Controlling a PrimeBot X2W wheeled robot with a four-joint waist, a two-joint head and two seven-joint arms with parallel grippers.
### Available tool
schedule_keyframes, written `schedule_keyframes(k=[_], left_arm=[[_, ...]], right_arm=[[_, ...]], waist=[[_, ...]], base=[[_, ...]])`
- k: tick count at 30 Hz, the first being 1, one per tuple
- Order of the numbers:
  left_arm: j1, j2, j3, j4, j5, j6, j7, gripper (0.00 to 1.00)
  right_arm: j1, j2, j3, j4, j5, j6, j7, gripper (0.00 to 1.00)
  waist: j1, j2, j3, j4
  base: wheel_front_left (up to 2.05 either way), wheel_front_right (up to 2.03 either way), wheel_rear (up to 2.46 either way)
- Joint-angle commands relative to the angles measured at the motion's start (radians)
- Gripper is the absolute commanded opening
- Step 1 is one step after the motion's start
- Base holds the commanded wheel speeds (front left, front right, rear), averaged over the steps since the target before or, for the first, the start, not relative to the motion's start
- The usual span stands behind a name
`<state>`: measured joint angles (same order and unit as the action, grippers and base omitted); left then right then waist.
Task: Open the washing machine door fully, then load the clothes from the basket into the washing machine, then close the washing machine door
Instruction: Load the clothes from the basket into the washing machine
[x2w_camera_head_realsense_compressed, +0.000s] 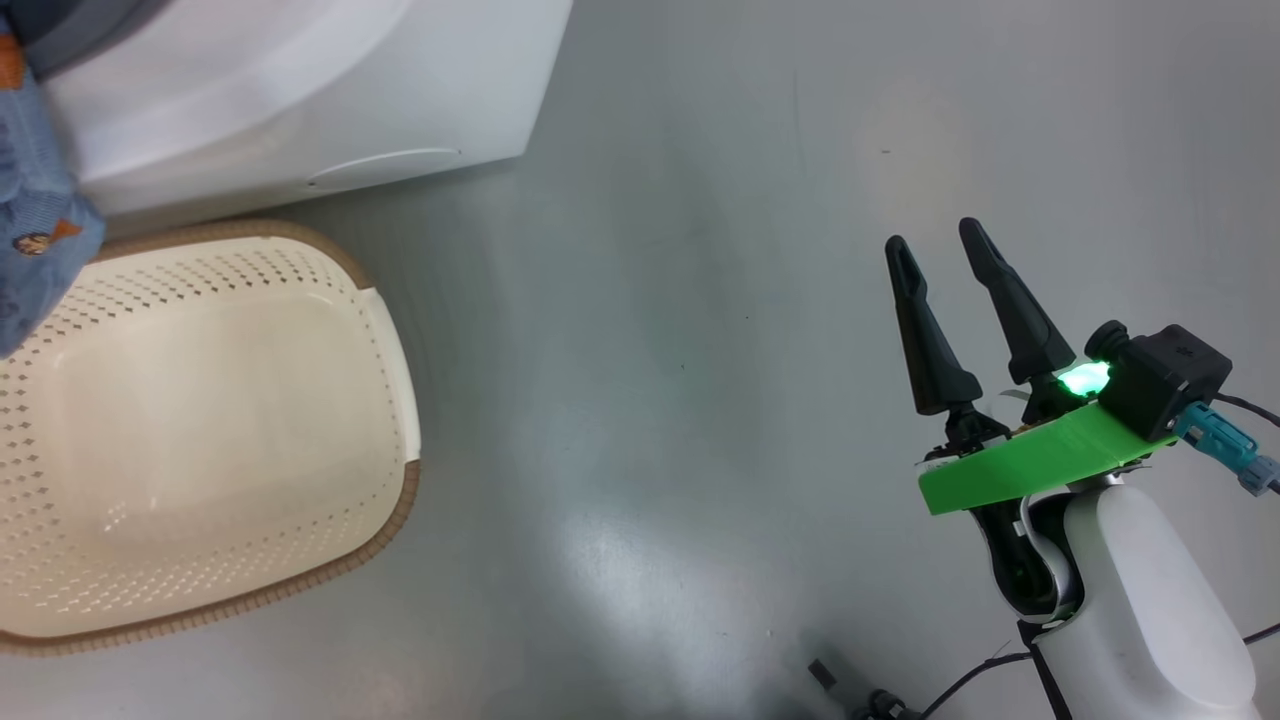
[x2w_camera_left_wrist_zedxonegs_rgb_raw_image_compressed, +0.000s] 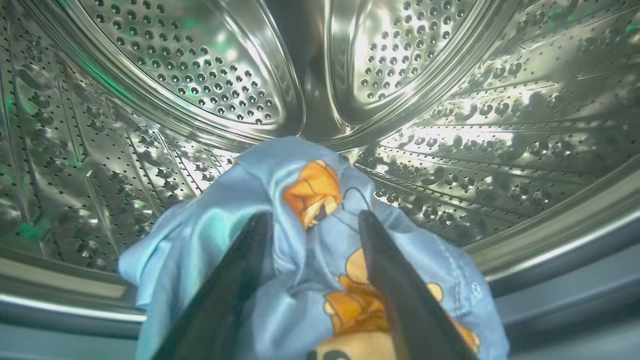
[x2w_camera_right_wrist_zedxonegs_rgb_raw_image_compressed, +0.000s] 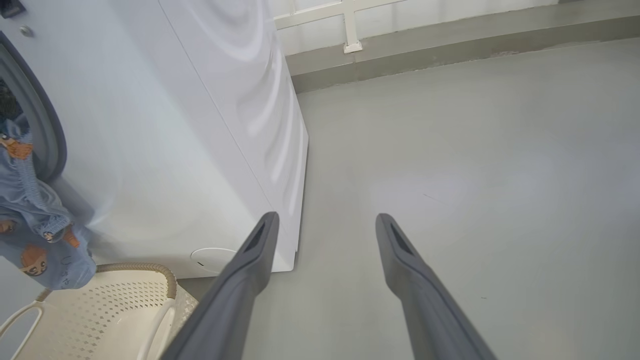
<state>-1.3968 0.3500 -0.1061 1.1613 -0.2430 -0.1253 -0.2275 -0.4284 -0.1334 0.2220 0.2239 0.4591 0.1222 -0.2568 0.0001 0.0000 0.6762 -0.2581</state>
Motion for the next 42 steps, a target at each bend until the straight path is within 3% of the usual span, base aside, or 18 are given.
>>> schedule_keyframes(k=[1,9,19,32,42], left_arm=[[-0.021,0.035,0.0,-0.003,-0.001,-0.003,-0.005,1.0],[0.003,0.009,-0.024,-0.02,-0.074,-0.005,-0.032,1.0],[0.202,0.003,0.035,-0.293,-0.175,-0.005,-0.034,1.0],[0.479,-0.028,0.098,-0.58,-0.167,-0.005,-0.034,1.0],[0.721,-0.103,0.173,-0.766,-0.131,-0.005,-0.034,1.0]], right_arm=[[0.025,-0.008,0.011,-0.019,0.004,0.008,-0.005,1.0],[0.029,-0.016,-0.001,-0.022,0.002,0.008,-0.005,1.0],[0.035,-0.028,-0.018,-0.028,-0.004,0.008,-0.005,1.0],[0.05,-0.048,-0.043,-0.028,-0.006,0.008,-0.005,1.0],[0.065,-0.066,-0.055,-0.028,-0.01,0.008,-0.005,1.0]], waist=[[-0.0001,0.0,-0.002,0.004],[-0.0001,0.0,-0.014,0.027],[-0.0001,0.0,-0.028,0.066],[-0.0001,0.0,-0.055,0.108],[-0.0001,0.0,-0.08,0.142]], base=[[0.0,0.0,0.0],[0.0,0.0,0.0],[0.0,0.0,0.0],[0.0,0.0,0.0],[0.0,0.0,0.0]])
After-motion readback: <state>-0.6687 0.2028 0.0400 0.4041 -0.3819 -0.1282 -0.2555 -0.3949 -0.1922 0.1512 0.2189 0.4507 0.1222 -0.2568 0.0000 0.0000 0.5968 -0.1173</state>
